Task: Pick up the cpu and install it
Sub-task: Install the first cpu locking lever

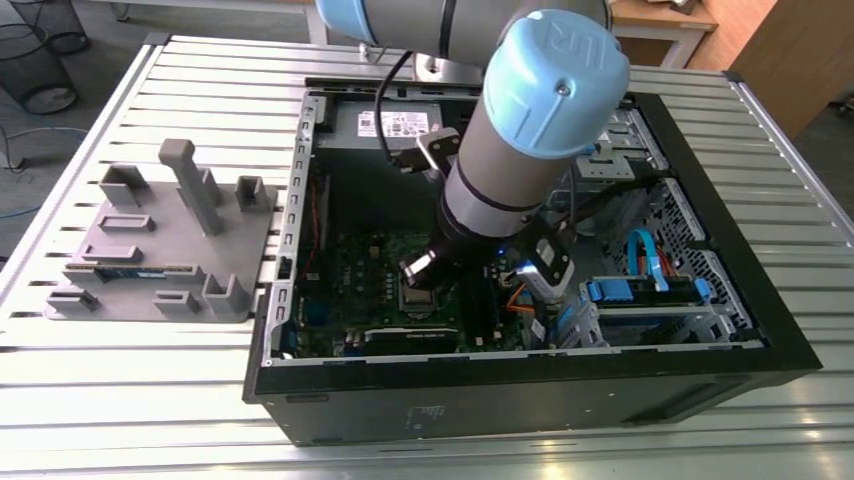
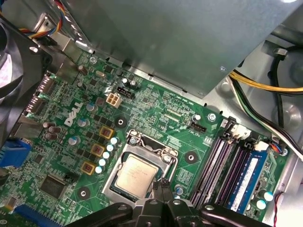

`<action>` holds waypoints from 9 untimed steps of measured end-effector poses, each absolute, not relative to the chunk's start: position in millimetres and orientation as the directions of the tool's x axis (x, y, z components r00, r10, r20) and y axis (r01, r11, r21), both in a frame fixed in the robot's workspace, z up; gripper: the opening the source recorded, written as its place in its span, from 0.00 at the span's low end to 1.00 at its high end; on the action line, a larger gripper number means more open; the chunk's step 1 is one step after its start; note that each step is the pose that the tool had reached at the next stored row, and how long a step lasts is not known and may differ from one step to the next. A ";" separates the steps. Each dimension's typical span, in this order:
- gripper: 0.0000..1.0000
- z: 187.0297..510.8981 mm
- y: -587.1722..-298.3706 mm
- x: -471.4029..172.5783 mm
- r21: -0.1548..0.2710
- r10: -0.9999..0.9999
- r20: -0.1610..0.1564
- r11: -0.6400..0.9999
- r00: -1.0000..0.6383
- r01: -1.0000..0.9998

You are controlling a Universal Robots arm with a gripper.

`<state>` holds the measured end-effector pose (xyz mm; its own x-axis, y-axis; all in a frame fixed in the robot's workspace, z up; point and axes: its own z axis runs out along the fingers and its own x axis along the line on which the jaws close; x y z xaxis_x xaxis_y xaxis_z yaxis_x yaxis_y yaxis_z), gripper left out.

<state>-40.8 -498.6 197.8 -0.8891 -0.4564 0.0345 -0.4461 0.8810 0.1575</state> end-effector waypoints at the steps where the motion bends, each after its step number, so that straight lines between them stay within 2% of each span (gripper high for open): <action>1: 0.11 197.2 -499.0 -40.8 0.159 -0.456 0.034 0.881 -0.889 -0.446; 9: 0.11 194.0 -503.0 -40.8 0.164 -0.457 0.031 0.880 -0.889 -0.446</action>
